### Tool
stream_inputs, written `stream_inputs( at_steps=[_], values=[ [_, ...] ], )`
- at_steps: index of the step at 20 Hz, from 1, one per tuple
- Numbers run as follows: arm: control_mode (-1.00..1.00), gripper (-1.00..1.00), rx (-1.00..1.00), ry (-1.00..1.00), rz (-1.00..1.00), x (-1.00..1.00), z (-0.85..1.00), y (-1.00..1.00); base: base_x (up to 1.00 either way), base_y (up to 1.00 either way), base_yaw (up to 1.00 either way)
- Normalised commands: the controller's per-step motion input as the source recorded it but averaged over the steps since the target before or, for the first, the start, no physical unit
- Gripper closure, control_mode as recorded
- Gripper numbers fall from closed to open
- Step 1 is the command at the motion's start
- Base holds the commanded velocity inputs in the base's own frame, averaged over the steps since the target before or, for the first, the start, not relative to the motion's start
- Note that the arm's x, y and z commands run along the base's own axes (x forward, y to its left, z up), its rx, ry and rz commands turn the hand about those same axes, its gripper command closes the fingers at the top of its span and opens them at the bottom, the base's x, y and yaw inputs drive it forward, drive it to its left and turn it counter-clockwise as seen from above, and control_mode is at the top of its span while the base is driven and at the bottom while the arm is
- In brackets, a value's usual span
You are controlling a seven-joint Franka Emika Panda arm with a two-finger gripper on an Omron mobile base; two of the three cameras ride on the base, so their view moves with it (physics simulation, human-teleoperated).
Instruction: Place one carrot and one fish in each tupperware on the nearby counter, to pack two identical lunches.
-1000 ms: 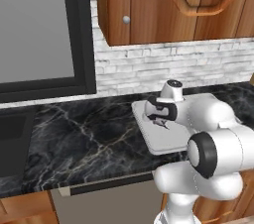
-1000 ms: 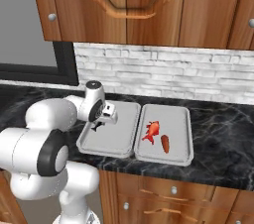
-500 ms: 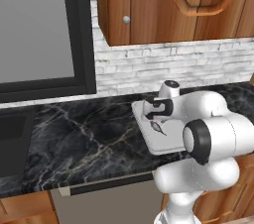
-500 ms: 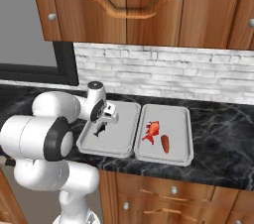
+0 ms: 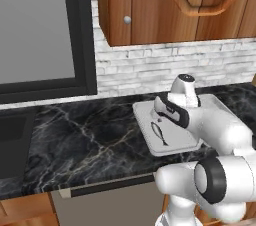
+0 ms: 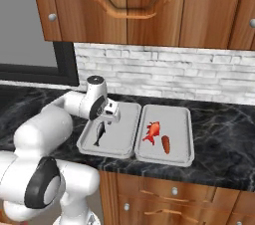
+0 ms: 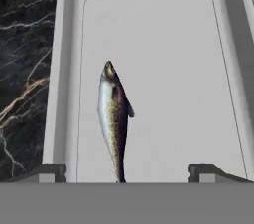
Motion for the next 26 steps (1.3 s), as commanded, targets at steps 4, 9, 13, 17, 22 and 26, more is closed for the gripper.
stream_inputs(
  at_steps=[4,9,13,17,22,26],
  values=[
    [-1.0,-1.0,0.0,-0.23,0.0,-1.0,0.69,-0.09,0.0,0.0,0.0],
    [-1.0,-1.0,-0.06,-0.23,0.0,-1.0,0.8,0.21,0.0,0.0,0.0],
    [-1.0,-1.0,-0.06,-0.05,0.0,-1.0,0.91,0.19,0.0,0.0,0.0],
    [-1.0,-1.0,-0.05,-0.04,0.0,-0.77,0.83,0.12,0.0,0.0,0.0],
    [1.0,-1.0,-0.01,-0.01,0.0,-0.43,0.28,-0.05,-0.33,-0.27,-0.01],
    [1.0,-1.0,0.0,0.0,0.0,0.0,0.0,0.0,-0.66,-1.0,-0.09]
  ],
)
